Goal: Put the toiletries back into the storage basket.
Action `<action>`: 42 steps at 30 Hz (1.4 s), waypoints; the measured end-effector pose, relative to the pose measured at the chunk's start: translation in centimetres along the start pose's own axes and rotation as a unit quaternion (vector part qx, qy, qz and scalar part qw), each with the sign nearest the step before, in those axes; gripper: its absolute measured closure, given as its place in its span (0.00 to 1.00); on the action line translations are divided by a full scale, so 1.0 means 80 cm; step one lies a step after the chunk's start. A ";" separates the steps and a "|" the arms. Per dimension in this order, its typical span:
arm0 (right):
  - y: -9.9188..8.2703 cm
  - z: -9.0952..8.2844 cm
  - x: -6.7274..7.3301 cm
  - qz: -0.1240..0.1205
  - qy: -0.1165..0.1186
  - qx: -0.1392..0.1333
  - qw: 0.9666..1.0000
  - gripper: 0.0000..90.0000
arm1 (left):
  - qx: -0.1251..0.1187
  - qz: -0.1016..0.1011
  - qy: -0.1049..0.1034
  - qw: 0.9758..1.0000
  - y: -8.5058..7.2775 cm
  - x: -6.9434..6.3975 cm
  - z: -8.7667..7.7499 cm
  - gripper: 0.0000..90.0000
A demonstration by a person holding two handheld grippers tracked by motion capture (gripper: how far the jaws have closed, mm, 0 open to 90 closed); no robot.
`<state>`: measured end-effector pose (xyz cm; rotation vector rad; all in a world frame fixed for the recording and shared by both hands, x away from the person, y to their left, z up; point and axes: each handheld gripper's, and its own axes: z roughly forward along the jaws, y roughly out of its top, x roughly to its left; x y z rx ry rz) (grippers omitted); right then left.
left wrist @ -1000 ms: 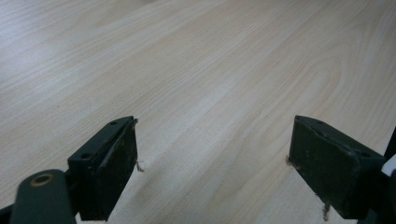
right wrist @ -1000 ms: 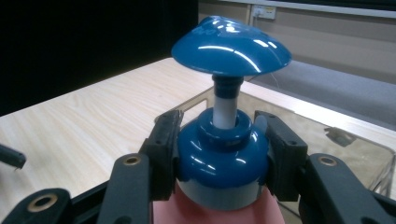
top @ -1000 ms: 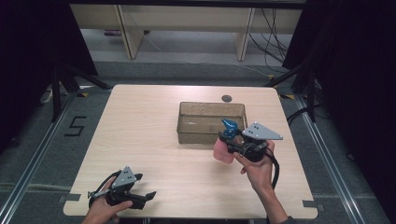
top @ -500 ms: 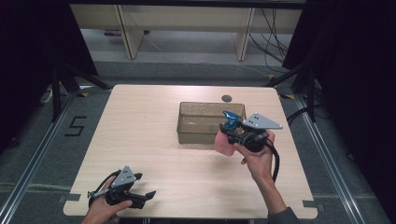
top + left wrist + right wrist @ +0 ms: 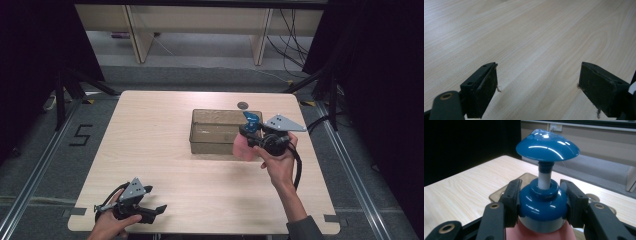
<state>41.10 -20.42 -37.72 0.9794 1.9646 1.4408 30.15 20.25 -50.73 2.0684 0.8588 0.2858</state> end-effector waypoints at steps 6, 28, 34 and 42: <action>0.010 0.004 -0.008 0.007 -0.008 -0.008 1.000 0.59 | 0.009 0.008 -0.002 1.000 0.000 0.001 -0.001 0.17; 0.025 0.033 -0.044 0.010 -0.040 -0.011 0.999 0.59 | 0.002 0.006 -0.001 1.000 0.001 -0.001 0.000 0.17; 0.023 0.045 -0.051 0.029 -0.040 -0.006 0.999 0.59 | -0.005 -0.001 -0.003 1.000 0.000 -0.003 0.001 0.17; 0.017 0.054 -0.065 0.027 -0.057 -0.004 0.998 0.59 | 0.005 0.013 -0.006 1.000 0.000 -0.002 -0.001 0.17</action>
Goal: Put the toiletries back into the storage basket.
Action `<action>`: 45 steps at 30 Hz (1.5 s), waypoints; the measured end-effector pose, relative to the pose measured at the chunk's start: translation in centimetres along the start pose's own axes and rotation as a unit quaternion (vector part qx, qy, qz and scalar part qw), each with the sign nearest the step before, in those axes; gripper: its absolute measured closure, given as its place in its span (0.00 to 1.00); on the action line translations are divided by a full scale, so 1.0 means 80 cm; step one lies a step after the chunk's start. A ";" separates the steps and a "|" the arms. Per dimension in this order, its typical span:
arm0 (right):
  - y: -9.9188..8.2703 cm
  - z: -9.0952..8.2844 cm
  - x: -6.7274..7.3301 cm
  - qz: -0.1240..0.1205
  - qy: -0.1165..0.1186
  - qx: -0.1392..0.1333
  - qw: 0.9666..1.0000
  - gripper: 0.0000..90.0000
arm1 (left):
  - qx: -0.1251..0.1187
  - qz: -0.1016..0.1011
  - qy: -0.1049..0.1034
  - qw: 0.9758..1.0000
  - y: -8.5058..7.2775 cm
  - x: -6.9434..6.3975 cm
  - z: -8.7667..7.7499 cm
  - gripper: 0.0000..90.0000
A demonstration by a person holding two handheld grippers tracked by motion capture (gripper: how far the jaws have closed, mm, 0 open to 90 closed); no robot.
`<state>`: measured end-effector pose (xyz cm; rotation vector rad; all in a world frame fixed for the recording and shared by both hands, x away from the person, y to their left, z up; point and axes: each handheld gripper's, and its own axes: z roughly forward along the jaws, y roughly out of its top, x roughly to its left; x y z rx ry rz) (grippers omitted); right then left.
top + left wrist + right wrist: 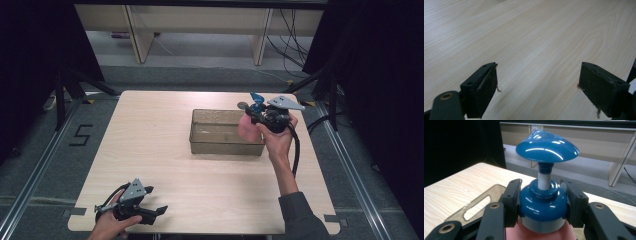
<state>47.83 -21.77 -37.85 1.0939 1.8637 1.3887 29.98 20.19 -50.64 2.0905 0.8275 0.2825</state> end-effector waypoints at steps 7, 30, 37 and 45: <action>-0.006 0.008 -0.007 0.009 -0.005 0.002 1.000 0.59 | -0.010 -0.009 -0.002 1.000 0.000 -0.002 0.002 0.17; -0.029 0.022 -0.012 0.018 -0.010 0.027 0.999 0.59 | -0.012 -0.002 0.001 1.000 0.002 -0.003 0.000 0.17; -0.034 0.025 -0.014 0.010 -0.007 0.032 0.999 0.59 | -0.015 -0.008 -0.003 1.000 0.002 -0.005 0.000 0.17; -0.042 0.027 -0.015 0.014 -0.006 0.039 0.999 0.59 | -0.013 -0.004 -0.004 1.000 0.002 -0.004 -0.001 0.17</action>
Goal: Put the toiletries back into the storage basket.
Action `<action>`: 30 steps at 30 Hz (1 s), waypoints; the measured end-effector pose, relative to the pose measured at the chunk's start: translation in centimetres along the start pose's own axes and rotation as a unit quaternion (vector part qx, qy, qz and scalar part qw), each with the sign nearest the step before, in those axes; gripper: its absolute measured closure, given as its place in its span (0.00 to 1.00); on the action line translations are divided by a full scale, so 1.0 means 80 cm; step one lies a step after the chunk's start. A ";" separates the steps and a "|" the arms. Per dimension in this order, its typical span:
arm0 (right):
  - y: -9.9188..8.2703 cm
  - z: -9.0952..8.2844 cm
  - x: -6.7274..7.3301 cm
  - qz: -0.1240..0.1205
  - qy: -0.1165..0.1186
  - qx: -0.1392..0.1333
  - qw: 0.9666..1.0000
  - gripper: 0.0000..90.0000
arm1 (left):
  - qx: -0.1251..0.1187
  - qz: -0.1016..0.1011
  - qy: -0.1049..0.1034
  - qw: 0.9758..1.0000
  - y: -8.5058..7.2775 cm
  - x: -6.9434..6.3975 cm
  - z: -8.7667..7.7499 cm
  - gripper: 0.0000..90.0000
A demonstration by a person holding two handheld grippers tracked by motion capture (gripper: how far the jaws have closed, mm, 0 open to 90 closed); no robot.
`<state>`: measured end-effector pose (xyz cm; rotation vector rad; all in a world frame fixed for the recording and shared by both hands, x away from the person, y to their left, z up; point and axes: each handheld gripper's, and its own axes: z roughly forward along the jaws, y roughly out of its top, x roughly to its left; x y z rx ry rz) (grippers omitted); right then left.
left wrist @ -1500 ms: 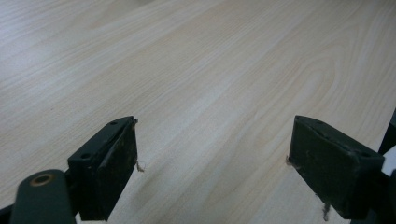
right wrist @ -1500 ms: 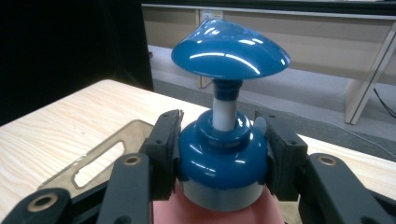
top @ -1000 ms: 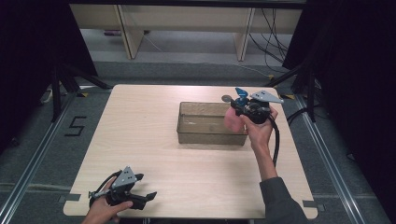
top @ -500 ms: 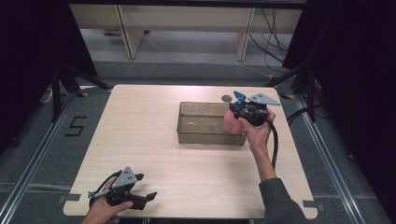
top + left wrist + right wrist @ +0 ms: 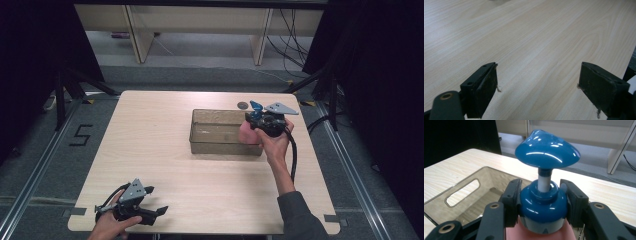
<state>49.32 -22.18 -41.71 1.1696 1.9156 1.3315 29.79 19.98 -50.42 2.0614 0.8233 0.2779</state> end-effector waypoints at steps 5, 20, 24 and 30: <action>-0.005 0.002 -0.002 -0.010 -0.006 0.005 1.000 0.59 | 0.002 0.001 -0.004 1.000 0.001 0.000 -0.001 0.17; -0.012 0.004 -0.001 0.000 -0.002 0.019 1.000 0.59 | -0.004 -0.005 -0.002 1.000 0.001 -0.002 -0.001 0.17; -0.015 0.006 -0.001 -0.002 -0.009 0.018 1.000 0.59 | -0.002 0.000 0.003 1.000 0.001 0.001 -0.001 0.17; -0.017 0.006 -0.003 -0.010 -0.008 0.020 1.000 0.59 | 0.012 0.012 0.004 1.000 0.002 0.004 -0.004 0.17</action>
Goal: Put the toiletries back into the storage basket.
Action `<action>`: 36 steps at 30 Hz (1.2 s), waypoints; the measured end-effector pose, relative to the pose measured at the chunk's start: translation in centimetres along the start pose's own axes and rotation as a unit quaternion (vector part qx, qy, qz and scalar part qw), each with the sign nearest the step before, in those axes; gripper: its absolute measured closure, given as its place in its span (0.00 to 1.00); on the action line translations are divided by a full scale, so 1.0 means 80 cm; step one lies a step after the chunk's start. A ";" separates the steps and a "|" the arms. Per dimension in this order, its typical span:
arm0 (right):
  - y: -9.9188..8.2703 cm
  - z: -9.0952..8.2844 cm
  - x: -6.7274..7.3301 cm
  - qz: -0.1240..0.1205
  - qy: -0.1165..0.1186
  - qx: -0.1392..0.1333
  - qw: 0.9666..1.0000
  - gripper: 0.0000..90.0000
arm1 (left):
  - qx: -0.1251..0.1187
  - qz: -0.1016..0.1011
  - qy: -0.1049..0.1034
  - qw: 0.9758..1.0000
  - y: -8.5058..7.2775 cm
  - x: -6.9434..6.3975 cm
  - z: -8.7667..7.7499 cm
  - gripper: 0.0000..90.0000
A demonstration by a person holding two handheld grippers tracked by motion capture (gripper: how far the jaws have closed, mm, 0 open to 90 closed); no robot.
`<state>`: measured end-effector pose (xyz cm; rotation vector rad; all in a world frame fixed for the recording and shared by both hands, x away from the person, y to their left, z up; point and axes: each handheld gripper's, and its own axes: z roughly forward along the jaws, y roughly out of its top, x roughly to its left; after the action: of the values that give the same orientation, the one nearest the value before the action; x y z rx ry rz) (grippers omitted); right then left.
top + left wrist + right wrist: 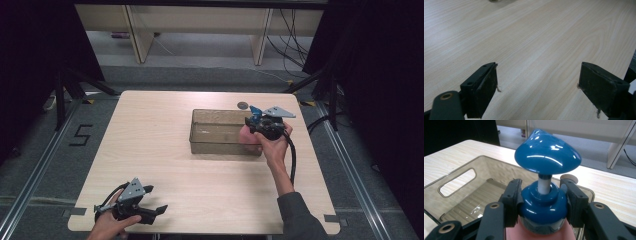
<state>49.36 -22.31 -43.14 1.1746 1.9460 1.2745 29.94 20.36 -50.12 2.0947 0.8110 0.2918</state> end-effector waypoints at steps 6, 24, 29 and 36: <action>-0.005 0.003 0.000 -0.001 0.005 0.000 1.000 0.59 | -0.020 -0.018 -0.005 1.000 -0.001 -0.004 0.002 0.17; -0.010 0.002 0.002 0.006 -0.001 0.012 1.000 0.59 | -0.025 -0.019 -0.003 1.000 -0.002 -0.005 0.004 0.17; -0.011 0.002 0.000 0.023 0.006 -0.009 1.000 0.52 | -0.021 -0.017 -0.004 1.000 -0.002 -0.005 0.004 0.17; -0.005 -0.008 0.004 0.044 0.000 -0.029 0.999 0.39 | -0.013 -0.012 0.001 1.000 -0.001 -0.003 0.003 0.17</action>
<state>48.50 -22.38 -43.23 1.2434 1.8631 1.3650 29.81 20.07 -50.31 2.0588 0.8294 0.2901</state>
